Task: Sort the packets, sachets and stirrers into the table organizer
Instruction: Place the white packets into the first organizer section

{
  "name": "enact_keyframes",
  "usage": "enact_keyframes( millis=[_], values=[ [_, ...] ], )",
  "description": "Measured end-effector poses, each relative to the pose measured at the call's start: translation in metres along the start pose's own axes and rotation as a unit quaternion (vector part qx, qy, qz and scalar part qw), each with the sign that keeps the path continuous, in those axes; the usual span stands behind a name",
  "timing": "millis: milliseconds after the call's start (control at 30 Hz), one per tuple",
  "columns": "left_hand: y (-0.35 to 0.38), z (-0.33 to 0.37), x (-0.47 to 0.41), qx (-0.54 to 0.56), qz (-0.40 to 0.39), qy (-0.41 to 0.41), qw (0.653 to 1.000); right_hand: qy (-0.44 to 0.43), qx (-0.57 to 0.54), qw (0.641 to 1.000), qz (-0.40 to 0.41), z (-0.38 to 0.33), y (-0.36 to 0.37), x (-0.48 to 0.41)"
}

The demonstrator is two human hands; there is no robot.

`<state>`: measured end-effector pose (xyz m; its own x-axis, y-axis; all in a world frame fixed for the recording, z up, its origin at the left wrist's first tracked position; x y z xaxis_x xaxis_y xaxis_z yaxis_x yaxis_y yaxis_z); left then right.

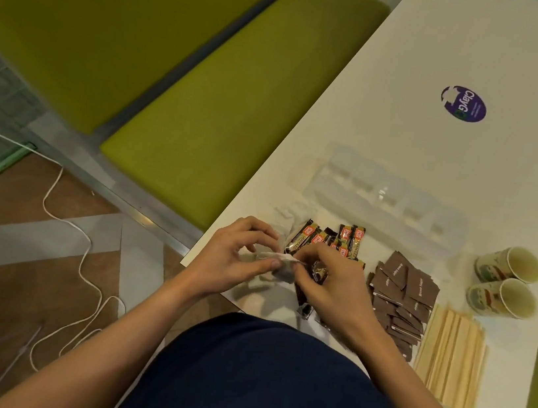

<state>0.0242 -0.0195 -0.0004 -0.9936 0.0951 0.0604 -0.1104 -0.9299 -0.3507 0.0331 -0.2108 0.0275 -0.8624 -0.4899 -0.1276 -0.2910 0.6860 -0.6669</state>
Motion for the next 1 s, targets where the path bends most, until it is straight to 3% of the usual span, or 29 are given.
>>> enact_keyframes(
  millis=[267,400,533,800,1000],
  values=[
    [-0.007,0.011,-0.009,0.049,0.024,-0.006,0.998,0.046,-0.063,0.988,0.131,-0.002,-0.049,0.009],
    [-0.003,0.036,-0.029,0.049,-0.003,0.016,0.999,0.068,-0.145,0.964,0.212,-0.003,-0.075,0.007],
    [-0.003,0.050,-0.053,0.053,-0.014,0.018,0.998,0.061,-0.159,0.948,0.269,-0.003,-0.101,0.000],
    [0.010,0.097,-0.096,0.071,-0.063,0.011,0.995,0.040,-0.131,0.948,0.289,-0.001,-0.137,-0.020],
    [0.012,0.155,-0.152,0.059,-0.039,0.065,0.995,0.018,-0.054,0.960,0.275,-0.004,-0.162,-0.063]
  ],
)
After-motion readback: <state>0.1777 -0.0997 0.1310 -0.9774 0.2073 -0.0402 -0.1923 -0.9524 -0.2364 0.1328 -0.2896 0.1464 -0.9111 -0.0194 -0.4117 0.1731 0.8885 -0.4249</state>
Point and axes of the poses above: each hand's wrist, its own x-axis away from the middle knuckle, its own y-axis out of the palm, z = x × y, the point moved 5 cm from there along -x, towards the middle knuckle, and after that the axes turned 11 degrees about -y, right-handed, at the moved point
